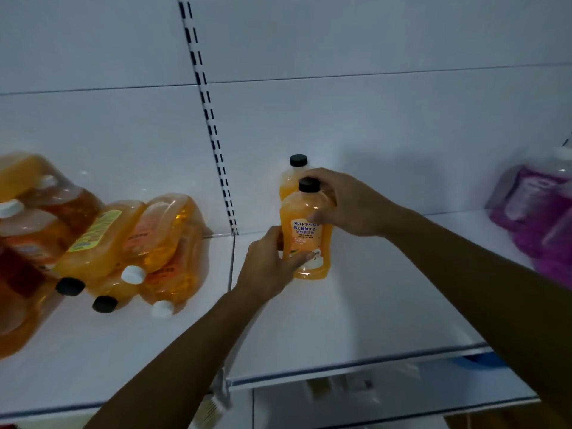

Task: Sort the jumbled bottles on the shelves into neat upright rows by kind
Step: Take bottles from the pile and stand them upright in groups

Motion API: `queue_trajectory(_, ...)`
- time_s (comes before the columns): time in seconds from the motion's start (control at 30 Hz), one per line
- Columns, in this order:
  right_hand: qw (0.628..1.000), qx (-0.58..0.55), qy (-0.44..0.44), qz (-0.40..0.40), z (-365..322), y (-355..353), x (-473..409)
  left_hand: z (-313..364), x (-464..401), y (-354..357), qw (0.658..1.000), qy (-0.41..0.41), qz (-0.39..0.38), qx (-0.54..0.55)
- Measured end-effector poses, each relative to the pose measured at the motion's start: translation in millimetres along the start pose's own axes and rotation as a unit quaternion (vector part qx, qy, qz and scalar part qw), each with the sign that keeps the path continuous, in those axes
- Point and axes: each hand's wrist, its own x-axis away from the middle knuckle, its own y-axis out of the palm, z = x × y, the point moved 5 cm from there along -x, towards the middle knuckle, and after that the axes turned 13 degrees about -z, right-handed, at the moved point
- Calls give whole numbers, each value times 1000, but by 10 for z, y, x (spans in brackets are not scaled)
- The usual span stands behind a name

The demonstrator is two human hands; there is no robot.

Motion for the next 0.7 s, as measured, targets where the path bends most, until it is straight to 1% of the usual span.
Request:
queue_trajectory(0.1,998,58,6,6,80,-68,-75,-18,-138,48,999,-19,23,15)
queue_trajectory(0.23,991,131,1,11,80,-85,-130,-39,-187,72,999,-37,25,19)
queue_trajectory(0.3,986,162,-37,31,-7,-68,-126,-56,-145,55,998,-50,21,-14)
queue_trajectory(0.37,974,198,-95,57,-174,-5,-133,-81,-53,1,995,-66,17,-74)
queue_trajectory(0.43,960,236,-137,58,-388,149,-190,-103,90,-87,990,-77,19,-118)
queue_trajectory(0.5,954,260,-146,37,-586,384,-299,-151,277,-210,986,-80,24,-147)
queue_trajectory(0.57,939,304,-156,36,-766,660,-413,-224,510,-369,982,-76,31,-171)
queue_trajectory(0.6,931,322,-166,39,-857,800,-464,-278,643,-461,981,-78,34,-176)
queue_trajectory(0.7,930,314,-190,21,-1156,1192,-590,-426,1077,-724,982,-81,47,-166)
